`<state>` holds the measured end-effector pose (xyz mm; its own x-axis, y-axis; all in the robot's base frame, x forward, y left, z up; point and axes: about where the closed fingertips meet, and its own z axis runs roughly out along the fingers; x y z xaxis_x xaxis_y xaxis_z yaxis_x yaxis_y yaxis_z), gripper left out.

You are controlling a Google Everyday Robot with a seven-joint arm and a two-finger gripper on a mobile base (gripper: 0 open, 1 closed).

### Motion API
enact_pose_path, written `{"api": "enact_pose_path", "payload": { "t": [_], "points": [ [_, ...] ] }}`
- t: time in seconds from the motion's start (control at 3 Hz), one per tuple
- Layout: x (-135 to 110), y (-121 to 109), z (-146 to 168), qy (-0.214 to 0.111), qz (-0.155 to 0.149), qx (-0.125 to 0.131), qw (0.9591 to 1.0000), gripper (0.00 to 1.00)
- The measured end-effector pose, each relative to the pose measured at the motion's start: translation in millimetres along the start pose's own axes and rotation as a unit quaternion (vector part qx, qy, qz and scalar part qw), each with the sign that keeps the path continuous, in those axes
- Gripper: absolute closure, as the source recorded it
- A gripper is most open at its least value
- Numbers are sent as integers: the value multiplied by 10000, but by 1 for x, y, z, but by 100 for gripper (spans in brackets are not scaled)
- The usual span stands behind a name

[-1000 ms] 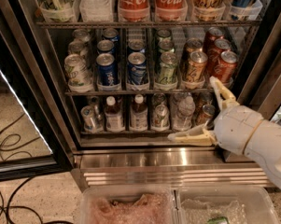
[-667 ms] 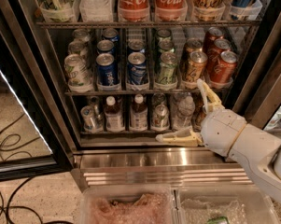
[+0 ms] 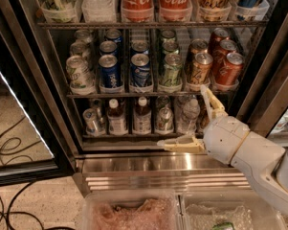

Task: Pick pepsi can from middle shelf of fridge

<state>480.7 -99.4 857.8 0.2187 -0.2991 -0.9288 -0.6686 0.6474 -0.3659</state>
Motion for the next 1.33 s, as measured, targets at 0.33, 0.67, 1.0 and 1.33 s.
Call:
{"api": "enact_pose_path", "payload": {
  "t": [0.33, 0.67, 1.0, 1.33],
  "points": [
    [12, 19, 9, -184, 310, 104, 9993, 0],
    [17, 34, 27, -309, 414, 52, 9986, 0],
    [23, 39, 50, -400, 393, -67, 9984, 0],
    [23, 38, 87, -538, 307, -136, 9980, 0]
  ]
}}
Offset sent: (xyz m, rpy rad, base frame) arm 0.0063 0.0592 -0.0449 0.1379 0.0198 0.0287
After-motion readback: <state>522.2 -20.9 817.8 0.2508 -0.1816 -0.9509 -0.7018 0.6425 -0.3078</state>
